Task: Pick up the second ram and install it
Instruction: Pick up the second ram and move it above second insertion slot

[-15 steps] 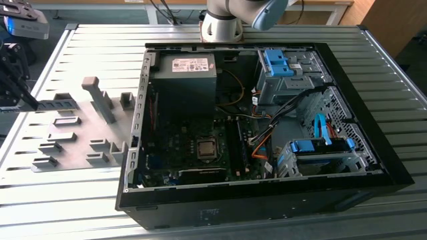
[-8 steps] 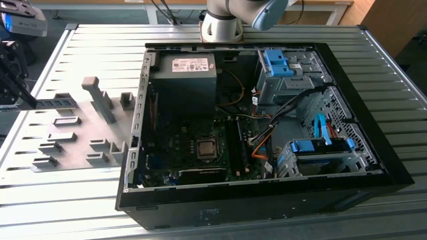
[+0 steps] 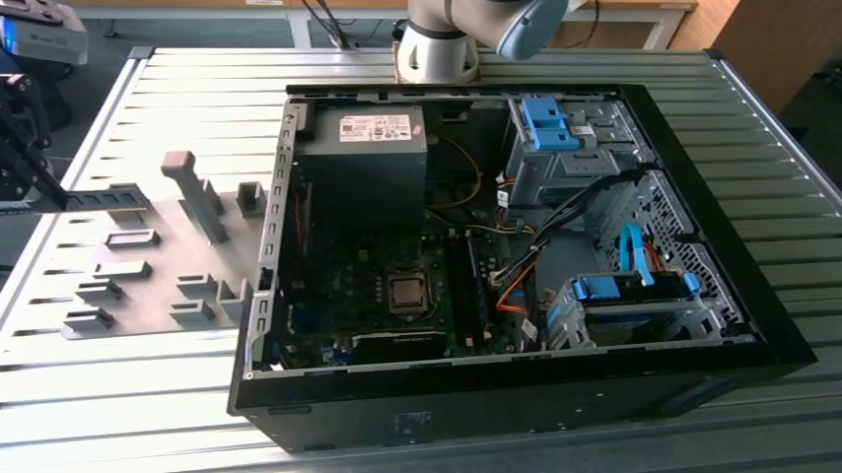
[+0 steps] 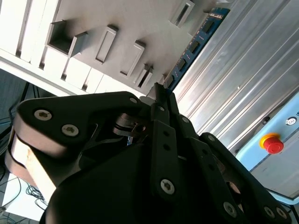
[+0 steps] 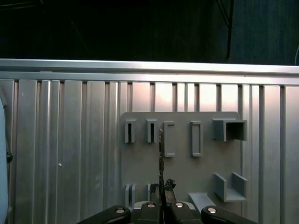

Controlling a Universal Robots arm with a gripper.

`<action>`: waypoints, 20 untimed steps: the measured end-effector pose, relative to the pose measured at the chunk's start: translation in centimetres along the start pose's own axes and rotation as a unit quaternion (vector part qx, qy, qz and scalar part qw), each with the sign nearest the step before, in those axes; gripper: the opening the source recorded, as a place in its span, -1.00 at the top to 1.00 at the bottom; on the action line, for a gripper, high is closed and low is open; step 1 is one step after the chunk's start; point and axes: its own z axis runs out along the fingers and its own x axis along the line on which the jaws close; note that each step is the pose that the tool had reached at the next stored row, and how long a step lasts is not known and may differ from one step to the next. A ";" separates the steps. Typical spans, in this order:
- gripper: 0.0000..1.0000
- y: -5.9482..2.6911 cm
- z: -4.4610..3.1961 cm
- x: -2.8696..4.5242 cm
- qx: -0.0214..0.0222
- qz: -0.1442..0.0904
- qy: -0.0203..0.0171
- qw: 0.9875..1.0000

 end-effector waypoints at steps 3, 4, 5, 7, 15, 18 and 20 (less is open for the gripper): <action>0.72 0.00 -0.32 -0.01 0.000 0.000 0.000 1.000; 0.72 0.00 -0.43 -0.02 0.000 0.000 0.000 1.000; 0.72 0.01 -0.55 -0.02 0.000 0.000 0.000 1.000; 0.72 0.01 -0.79 -0.03 0.000 0.000 0.000 1.000; 0.72 0.02 -1.75 -0.07 0.000 0.000 0.000 1.000; 0.72 0.02 -2.13 -0.08 0.000 0.000 0.000 1.000; 0.72 0.03 -2.40 -0.09 0.000 0.000 0.000 1.000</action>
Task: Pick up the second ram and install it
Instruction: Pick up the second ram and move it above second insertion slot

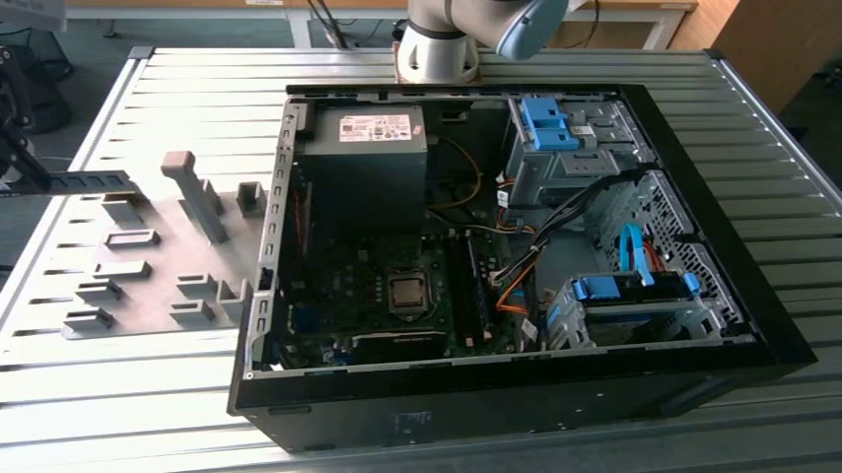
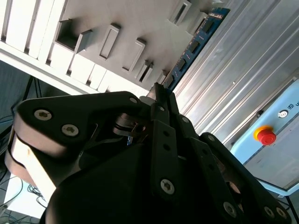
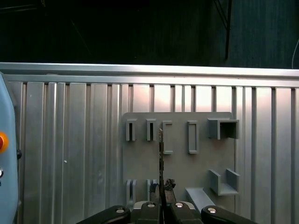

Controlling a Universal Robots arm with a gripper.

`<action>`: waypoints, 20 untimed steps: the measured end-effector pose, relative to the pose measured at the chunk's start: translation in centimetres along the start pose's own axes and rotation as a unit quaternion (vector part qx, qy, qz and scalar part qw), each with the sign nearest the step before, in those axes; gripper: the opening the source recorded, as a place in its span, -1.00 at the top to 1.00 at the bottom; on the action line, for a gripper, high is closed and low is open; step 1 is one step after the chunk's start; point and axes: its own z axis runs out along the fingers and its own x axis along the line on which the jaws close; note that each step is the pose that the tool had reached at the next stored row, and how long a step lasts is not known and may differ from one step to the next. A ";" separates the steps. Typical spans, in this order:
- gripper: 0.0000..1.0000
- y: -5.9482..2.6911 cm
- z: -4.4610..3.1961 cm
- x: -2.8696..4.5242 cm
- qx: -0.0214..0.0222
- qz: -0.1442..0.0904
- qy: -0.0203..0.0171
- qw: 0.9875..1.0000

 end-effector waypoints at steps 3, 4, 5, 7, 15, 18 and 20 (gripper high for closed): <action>0.72 0.00 -0.35 -0.01 0.000 0.000 0.000 1.000; 0.72 0.01 -0.47 -0.02 0.000 0.000 0.000 1.000; 0.72 0.01 -0.58 -0.02 0.000 0.000 0.000 1.000; 0.72 0.01 -0.81 -0.03 0.000 0.000 0.000 1.000; 0.72 0.02 -1.65 -0.06 0.000 0.000 0.000 1.000; 0.72 0.02 -1.98 -0.07 0.000 0.000 0.000 1.000; 0.72 0.02 -2.22 -0.08 0.000 0.000 0.000 1.000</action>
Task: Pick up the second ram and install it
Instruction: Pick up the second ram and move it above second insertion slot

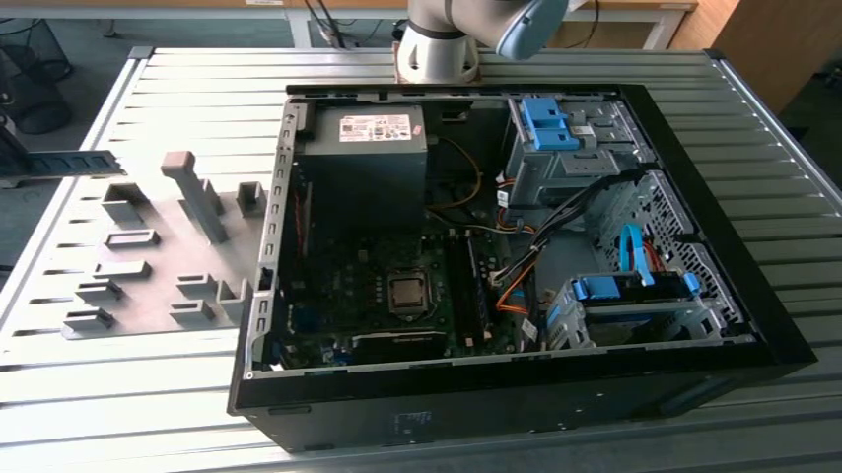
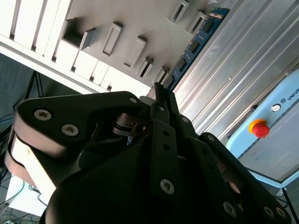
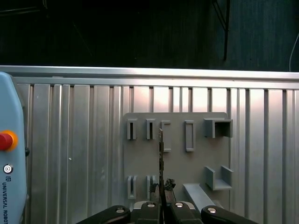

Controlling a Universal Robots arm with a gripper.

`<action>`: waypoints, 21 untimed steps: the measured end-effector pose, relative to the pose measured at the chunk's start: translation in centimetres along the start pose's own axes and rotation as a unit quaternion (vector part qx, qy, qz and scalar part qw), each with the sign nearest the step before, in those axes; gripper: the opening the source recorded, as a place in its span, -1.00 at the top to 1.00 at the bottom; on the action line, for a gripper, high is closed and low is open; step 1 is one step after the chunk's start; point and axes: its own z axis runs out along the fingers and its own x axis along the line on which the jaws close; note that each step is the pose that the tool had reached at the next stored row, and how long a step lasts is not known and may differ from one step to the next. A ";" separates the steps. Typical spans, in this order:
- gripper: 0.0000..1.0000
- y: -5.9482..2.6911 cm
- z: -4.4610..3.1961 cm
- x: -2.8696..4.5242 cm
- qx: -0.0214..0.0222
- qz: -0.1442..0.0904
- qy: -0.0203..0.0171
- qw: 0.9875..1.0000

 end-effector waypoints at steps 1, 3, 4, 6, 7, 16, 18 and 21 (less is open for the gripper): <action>0.72 0.00 -0.08 0.00 0.000 0.000 0.000 1.000; 0.72 0.00 -0.10 -0.01 0.000 0.000 0.000 1.000; 0.72 0.00 -0.11 -0.01 0.000 0.000 0.000 1.000; 0.72 -0.01 -0.12 -0.02 0.000 0.000 0.000 1.000; 0.72 -0.02 -0.12 -0.02 0.000 0.000 0.000 1.000; 0.72 -0.25 -0.12 -0.01 0.000 0.000 0.000 1.000; 0.72 -0.47 -0.12 -0.01 0.000 0.000 0.000 1.000; 0.72 -0.74 -0.15 -0.01 0.000 0.000 0.000 1.000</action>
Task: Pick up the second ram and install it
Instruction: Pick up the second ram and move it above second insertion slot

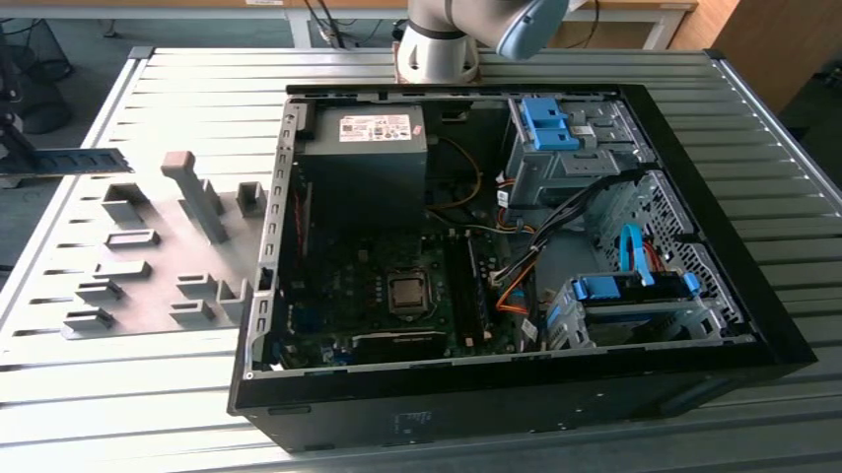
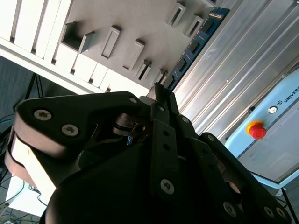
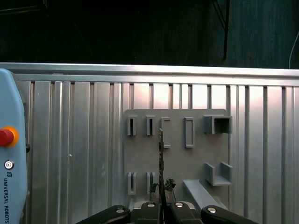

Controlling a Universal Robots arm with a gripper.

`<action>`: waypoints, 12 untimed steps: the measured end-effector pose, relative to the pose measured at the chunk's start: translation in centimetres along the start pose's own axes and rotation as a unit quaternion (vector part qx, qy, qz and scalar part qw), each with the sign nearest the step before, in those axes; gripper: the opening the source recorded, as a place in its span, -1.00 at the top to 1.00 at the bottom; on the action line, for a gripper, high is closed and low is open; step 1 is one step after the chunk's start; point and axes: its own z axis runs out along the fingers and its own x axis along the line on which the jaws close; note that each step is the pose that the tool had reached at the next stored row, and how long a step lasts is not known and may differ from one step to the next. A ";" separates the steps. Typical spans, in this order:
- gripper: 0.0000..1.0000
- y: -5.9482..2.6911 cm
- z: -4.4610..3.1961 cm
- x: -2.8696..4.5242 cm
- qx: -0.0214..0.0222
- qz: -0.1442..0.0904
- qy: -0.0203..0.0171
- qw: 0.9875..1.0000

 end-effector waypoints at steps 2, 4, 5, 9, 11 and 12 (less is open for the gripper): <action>0.72 -0.03 -0.20 -0.02 0.000 0.000 0.000 1.000; 0.72 -0.04 -0.47 -0.02 0.000 0.000 0.000 1.000; 0.72 -0.04 -0.59 -0.02 0.000 0.000 0.000 1.000; 0.72 -0.04 -0.75 -0.03 0.000 0.000 0.000 1.000; 0.72 -0.04 -0.85 -0.03 0.000 0.000 0.000 1.000; 0.72 -0.04 -0.92 -0.04 0.000 0.000 0.000 1.000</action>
